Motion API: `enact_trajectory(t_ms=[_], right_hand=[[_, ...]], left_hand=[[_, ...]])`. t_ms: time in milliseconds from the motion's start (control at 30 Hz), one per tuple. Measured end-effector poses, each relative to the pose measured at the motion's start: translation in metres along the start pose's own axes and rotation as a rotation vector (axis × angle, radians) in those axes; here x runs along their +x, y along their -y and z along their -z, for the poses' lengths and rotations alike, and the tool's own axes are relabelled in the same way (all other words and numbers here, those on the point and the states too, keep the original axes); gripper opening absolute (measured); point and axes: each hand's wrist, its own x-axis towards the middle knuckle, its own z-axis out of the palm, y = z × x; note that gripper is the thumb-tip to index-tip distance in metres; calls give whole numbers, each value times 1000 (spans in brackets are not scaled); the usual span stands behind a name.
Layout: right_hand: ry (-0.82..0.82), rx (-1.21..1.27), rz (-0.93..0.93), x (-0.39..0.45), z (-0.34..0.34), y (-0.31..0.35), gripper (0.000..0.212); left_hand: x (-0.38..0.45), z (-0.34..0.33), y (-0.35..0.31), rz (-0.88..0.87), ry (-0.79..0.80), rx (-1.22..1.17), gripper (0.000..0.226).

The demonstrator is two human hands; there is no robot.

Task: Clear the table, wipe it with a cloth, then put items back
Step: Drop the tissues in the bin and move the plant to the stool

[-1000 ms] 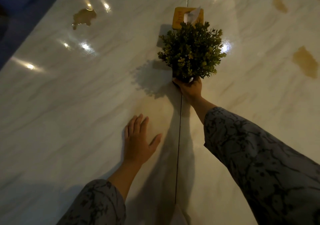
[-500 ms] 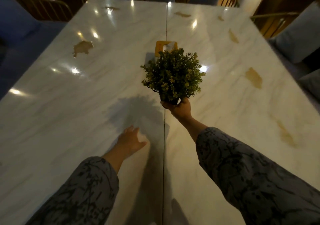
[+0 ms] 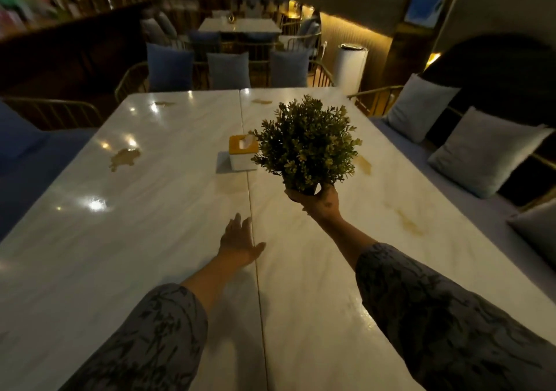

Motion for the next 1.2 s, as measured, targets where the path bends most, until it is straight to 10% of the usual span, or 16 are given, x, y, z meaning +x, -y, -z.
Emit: enact_trajectory(t_ms=[967, 1200], right_hand=[[-649, -52, -188, -200, 540, -141, 61], [-774, -73, -249, -253, 712, -197, 86]], left_hand=[[-138, -121, -512, -804, 226, -102, 81], [-199, -184, -679, -943, 352, -73, 82]])
